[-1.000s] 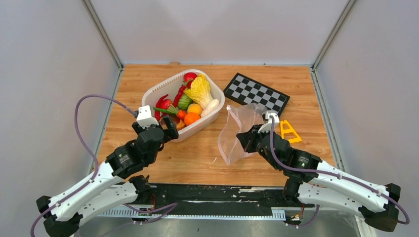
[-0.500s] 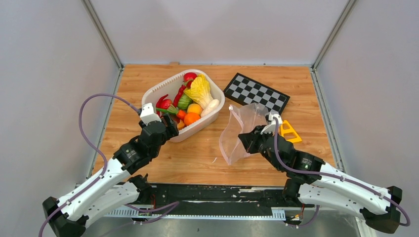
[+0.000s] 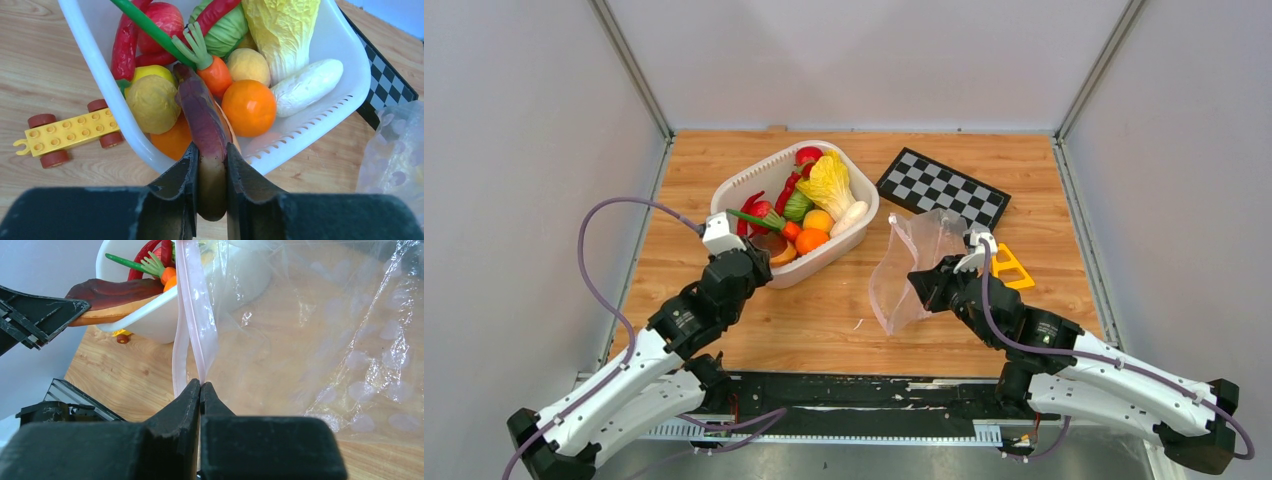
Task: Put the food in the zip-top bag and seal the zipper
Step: Pick up the fake food from the bin.
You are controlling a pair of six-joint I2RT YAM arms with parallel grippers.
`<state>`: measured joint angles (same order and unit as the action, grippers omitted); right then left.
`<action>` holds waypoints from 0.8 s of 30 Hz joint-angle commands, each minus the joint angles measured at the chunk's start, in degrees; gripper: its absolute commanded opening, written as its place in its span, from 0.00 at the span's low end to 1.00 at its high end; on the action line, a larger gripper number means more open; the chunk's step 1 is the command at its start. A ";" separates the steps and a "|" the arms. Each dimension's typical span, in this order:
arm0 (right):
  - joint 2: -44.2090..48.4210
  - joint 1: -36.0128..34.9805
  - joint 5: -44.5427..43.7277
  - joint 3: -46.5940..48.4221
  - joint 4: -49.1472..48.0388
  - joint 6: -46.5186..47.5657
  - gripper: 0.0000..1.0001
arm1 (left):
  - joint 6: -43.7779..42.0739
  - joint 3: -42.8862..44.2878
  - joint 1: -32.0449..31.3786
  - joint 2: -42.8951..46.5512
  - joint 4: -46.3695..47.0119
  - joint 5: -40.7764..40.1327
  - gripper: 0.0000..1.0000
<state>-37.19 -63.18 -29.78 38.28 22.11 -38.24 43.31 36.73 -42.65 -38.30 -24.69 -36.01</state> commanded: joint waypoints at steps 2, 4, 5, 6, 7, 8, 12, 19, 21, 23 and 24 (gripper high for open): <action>0.72 0.19 -0.18 0.04 -0.73 1.30 0.00 | -1.28 0.55 0.20 2.95 0.67 -1.51 0.19; 0.72 0.23 0.10 0.12 -0.75 1.35 0.00 | -2.09 0.84 0.20 3.81 0.89 -1.10 0.16; 0.71 0.17 0.26 0.13 -0.82 1.38 0.00 | -2.69 0.96 0.20 4.29 1.21 -0.64 0.16; 0.71 0.26 0.37 0.13 -0.83 1.40 0.00 | -3.20 1.16 0.20 4.63 1.42 -0.26 0.15; 0.71 0.19 0.46 0.13 -0.91 1.42 0.00 | -3.74 1.55 0.20 4.97 1.41 0.12 0.15; 0.79 0.16 0.51 0.08 -0.93 1.49 0.00 | -4.24 1.98 0.20 5.21 1.24 0.55 0.14; 0.80 0.23 0.50 0.04 -1.01 1.59 0.00 | -5.47 4.65 0.20 6.19 -1.32 0.60 0.14; 1.06 0.22 0.67 0.04 -1.01 1.65 0.00 | -8.29 8.98 0.20 9.62 -7.11 -3.02 0.13; 1.22 0.16 0.69 0.04 -1.01 1.64 0.00 | -9.17 9.86 0.20 10.70 -8.02 -3.63 0.13; 1.29 0.18 0.68 0.08 -0.97 1.59 0.00 | -9.80 10.63 0.20 11.85 -8.62 -3.84 0.13; 1.32 0.22 0.74 0.12 -0.93 1.59 0.00 | -10.33 11.04 0.20 12.45 -8.68 -3.57 0.12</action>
<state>-36.77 -63.18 -29.45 38.28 22.09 -37.54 35.79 44.51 -42.65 -27.68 -32.95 -37.43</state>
